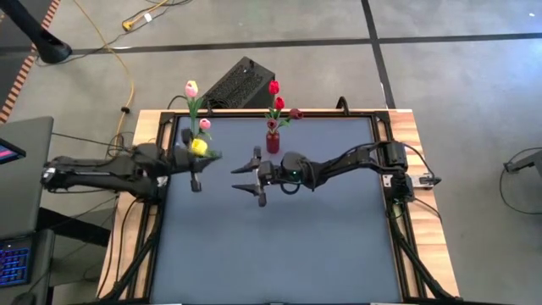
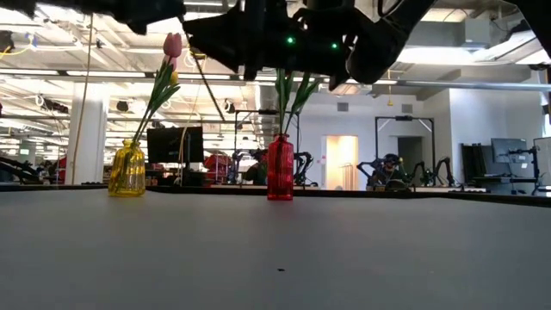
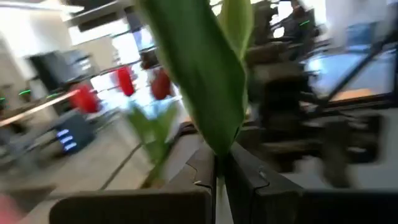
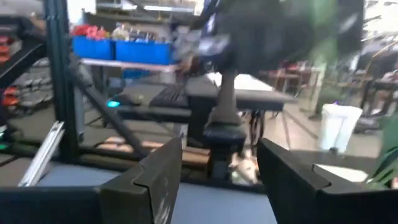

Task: Sort flowers into vase by color
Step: Put the yellow flower into the yellow flower vase

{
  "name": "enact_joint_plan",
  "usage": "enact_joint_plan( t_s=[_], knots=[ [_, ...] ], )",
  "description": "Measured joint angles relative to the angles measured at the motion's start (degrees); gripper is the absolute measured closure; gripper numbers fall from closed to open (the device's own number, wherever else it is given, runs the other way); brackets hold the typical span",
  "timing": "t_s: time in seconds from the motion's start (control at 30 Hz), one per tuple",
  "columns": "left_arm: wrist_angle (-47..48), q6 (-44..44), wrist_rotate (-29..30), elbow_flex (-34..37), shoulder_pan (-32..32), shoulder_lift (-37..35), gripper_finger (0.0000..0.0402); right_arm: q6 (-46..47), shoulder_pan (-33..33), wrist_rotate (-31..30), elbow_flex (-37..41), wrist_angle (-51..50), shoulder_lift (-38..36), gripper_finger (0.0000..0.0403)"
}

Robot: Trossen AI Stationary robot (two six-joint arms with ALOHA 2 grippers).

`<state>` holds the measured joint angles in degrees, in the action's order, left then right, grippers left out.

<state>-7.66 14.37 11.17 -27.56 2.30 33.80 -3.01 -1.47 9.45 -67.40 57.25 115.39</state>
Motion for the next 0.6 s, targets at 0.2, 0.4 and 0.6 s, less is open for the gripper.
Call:
enact_joint_plan(
  t_s=[0.2,0.4,0.6],
  knots=[
    [20.5,-2.4,10.5,-10.9,0.0,-0.8,0.0399,0.0,0.0,0.1,0.0,-4.3,0.0,0.0169],
    [32.4,-4.3,21.4,-19.9,0.0,-0.8,0.0399,0.0,0.4,0.0,0.0,-10.9,0.0,0.0169],
    [39.1,-4.8,33.3,-25.0,0.0,-0.9,0.0399,0.0,0.3,-0.1,0.0,-15.4,0.0,0.0168]
  ],
)
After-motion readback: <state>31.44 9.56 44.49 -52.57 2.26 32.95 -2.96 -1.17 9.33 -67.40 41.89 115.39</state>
